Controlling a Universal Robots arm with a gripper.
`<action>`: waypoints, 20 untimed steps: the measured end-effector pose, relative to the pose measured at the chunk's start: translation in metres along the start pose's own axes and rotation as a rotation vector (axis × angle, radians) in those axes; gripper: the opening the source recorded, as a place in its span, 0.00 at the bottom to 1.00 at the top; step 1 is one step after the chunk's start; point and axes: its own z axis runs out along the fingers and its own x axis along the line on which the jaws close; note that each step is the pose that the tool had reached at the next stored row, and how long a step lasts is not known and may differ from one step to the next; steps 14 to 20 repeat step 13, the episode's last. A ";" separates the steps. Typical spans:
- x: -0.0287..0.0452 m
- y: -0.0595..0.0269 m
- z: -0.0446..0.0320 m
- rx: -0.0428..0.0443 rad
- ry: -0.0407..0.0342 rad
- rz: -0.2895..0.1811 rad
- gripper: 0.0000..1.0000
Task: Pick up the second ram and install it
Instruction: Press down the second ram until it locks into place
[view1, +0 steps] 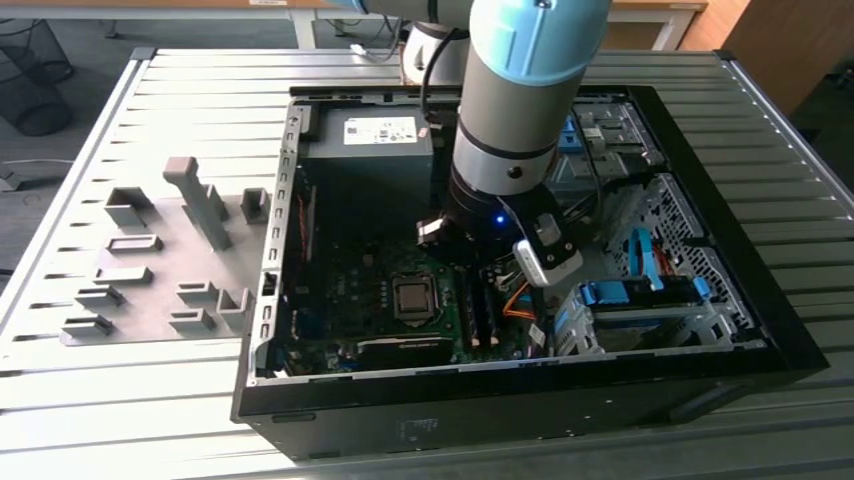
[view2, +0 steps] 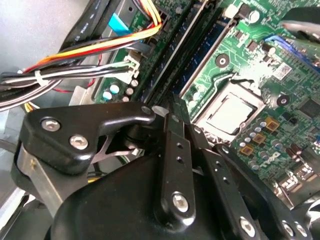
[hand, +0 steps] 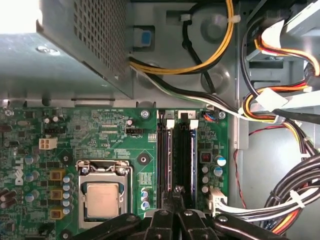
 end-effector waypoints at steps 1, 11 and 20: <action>0.0001 0.0001 -0.0034 -0.0004 0.0000 0.000 0.11; 0.0005 0.0000 -0.0220 0.0022 0.0008 0.000 0.11; 0.0005 0.0000 -0.0220 0.0022 0.0009 0.000 0.11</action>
